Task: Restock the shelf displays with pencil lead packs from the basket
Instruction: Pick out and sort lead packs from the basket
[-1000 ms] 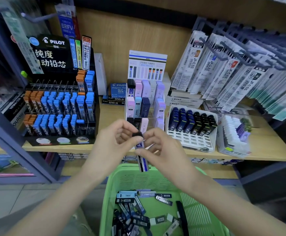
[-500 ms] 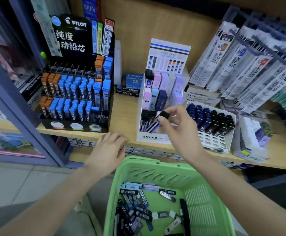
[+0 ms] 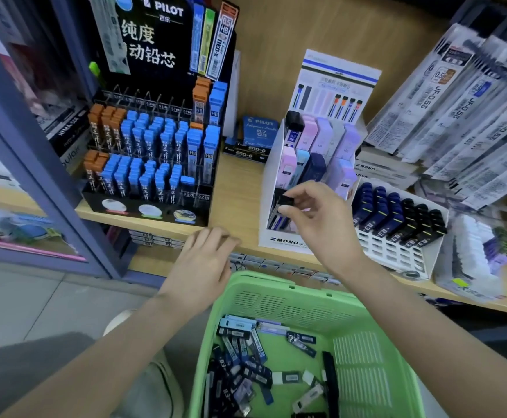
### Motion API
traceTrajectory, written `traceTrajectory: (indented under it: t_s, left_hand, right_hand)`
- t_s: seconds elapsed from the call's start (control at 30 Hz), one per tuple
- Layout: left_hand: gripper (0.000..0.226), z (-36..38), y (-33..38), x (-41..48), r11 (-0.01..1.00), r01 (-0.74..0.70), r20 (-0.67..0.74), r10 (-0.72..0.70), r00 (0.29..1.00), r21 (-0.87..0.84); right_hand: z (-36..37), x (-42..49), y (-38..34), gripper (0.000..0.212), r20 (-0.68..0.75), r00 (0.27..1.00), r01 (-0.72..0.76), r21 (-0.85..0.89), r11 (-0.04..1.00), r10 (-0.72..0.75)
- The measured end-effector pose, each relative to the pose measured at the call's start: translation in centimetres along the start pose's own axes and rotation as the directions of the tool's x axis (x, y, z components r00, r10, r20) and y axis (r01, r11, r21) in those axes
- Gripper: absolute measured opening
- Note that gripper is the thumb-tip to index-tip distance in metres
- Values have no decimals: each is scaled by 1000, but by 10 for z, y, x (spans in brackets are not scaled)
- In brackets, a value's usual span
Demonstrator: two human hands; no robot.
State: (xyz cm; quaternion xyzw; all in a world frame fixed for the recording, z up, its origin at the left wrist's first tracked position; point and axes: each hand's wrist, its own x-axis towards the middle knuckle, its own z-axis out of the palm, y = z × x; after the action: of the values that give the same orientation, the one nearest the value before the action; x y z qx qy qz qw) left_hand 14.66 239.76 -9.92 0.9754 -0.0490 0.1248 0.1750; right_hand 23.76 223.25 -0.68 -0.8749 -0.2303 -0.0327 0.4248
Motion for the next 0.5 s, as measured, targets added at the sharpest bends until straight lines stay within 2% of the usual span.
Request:
traceTrajectory:
  t_s: [0.1, 0.2, 0.27, 0.37, 0.5]
  left_hand:
    - [45, 0, 0, -2, 1000, 13, -6, -13, 1000, 25]
    - [44, -2, 0, -5, 999, 24, 1, -24, 1000, 42]
    - [42, -3, -1, -7, 997, 35, -27, -34, 999, 66]
    - [18, -3, 3, -14, 987, 48, -71, -38, 997, 151]
    - [26, 1, 17, -31, 985, 37, -48, -30, 998, 171]
  right_hand:
    - [1, -8, 6, 18, 53, 998, 18, -95, 995, -13]
    - [0, -11, 10, 9, 33, 994, 111, -189, 976, -107]
    - [1, -12, 11, 11, 31, 989, 149, -253, 956, -146]
    - [1, -19, 9, 16, 13, 976, 205, -376, 903, -216]
    - [-6, -48, 23, 18, -61, 957, 220, -481, 848, -283]
